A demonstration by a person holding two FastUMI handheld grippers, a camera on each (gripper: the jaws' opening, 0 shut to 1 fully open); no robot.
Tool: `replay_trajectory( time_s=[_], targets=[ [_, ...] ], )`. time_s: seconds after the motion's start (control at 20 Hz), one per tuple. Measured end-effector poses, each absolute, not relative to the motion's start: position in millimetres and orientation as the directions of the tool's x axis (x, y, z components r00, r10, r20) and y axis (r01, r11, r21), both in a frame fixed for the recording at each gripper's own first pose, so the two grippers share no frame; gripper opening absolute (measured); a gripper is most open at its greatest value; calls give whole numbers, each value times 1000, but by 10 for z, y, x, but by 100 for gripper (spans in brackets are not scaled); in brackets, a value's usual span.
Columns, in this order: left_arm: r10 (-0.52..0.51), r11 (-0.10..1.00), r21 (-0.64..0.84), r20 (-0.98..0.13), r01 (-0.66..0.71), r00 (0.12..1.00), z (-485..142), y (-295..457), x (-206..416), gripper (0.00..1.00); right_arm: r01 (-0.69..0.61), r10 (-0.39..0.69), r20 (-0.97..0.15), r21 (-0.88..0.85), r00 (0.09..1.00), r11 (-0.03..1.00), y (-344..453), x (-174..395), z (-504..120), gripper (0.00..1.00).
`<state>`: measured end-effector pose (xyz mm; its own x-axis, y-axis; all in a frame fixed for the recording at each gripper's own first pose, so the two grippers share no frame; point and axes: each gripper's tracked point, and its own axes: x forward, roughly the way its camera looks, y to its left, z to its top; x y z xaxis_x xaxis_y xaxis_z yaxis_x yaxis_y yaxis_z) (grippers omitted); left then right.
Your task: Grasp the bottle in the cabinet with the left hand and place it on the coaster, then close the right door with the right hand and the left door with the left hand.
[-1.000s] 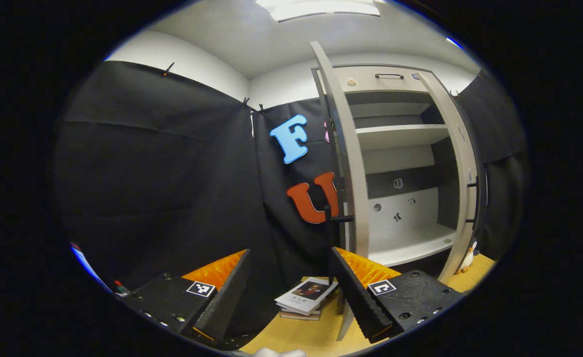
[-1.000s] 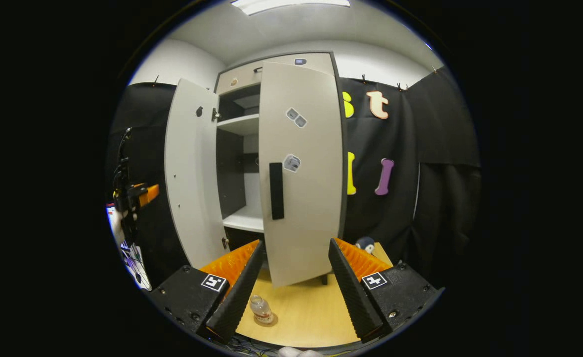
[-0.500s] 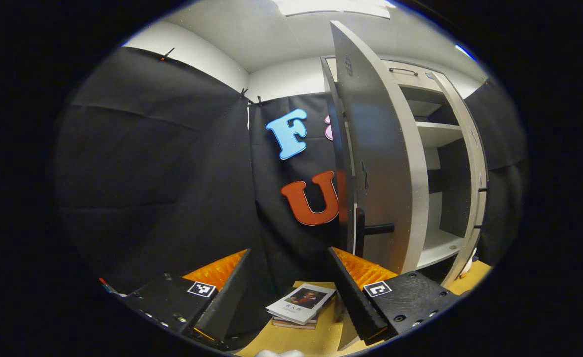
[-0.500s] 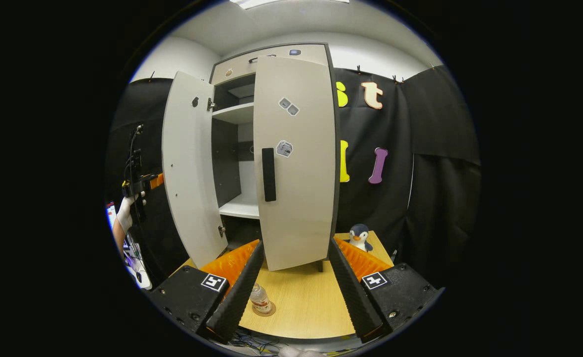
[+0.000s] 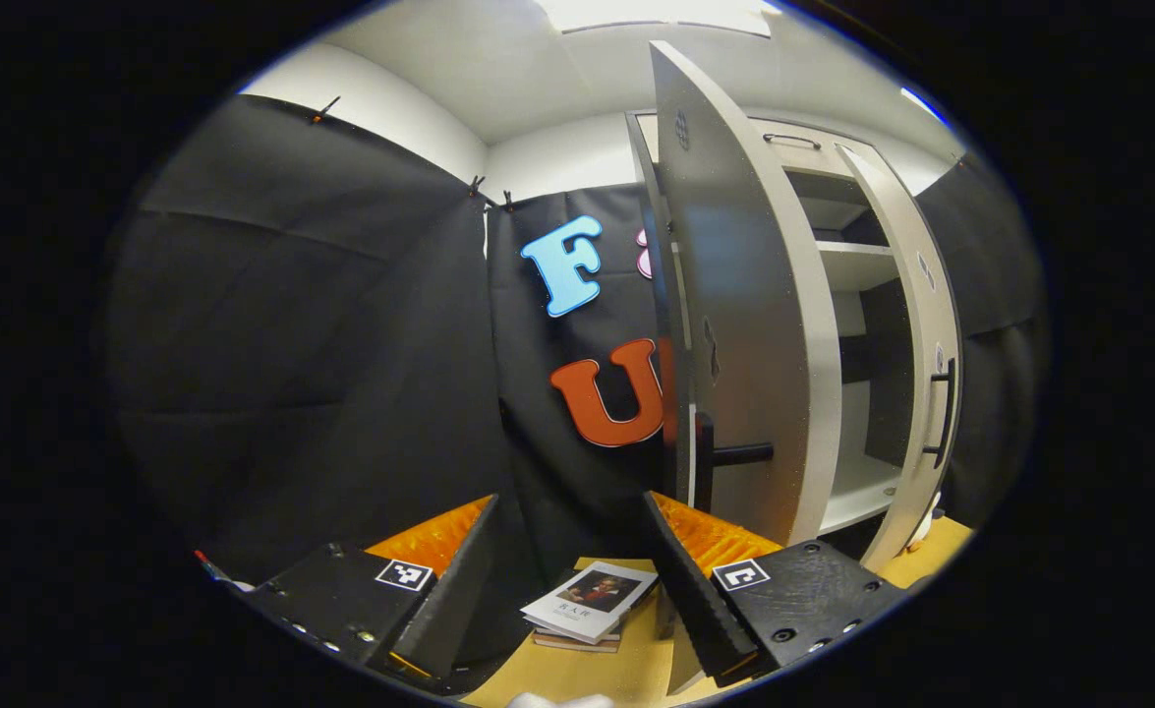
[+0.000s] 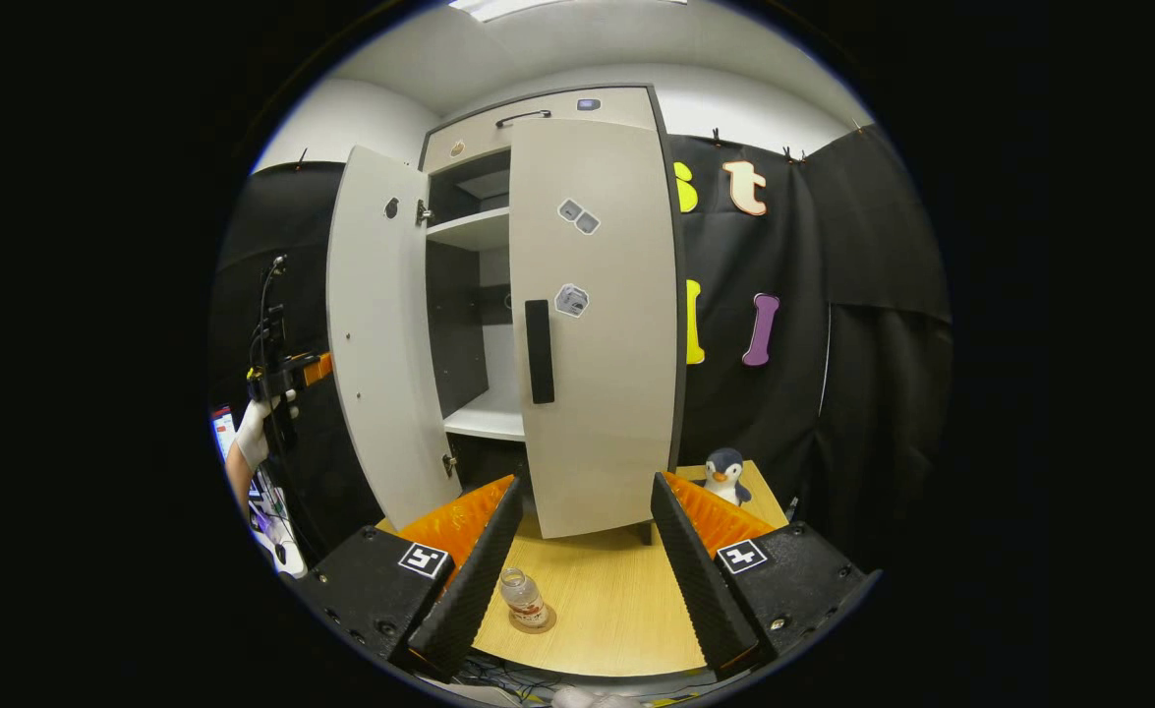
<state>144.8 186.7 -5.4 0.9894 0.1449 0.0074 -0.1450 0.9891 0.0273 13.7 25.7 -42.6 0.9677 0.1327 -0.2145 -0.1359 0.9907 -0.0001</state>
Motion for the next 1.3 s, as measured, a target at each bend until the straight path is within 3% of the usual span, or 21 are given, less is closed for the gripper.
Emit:
replay_trajectory(
  time_s=[0.15,0.2,0.35,0.4,0.6,0.75,1.3],
  targets=[
    [112,994,18,12,-112,994,-30,1608,1429,92,-131,128,-220,0,967,991,241,96,-445,82],
    [91,996,14,8,-91,996,-32,1496,1420,88,-129,126,-223,-1,967,992,220,101,-447,82],
    [29,1000,10,14,-29,999,-10,1130,1456,88,-123,119,-219,-5,968,992,155,160,-415,82],
    [11,1000,7,15,-11,1000,-8,1000,1477,92,-119,114,-217,-7,969,993,147,149,-413,82],
    [-67,997,-28,-17,66,998,-108,528,1571,84,-107,100,-211,-24,972,994,71,134,-361,82],
    [-66,997,-32,-28,65,997,-125,406,1604,96,-87,79,-193,-34,978,996,-4,114,-289,82],
    [-98,995,1,7,98,995,12,215,1115,96,-100,92,-156,-42,983,994,110,148,-142,82]
  ],
)
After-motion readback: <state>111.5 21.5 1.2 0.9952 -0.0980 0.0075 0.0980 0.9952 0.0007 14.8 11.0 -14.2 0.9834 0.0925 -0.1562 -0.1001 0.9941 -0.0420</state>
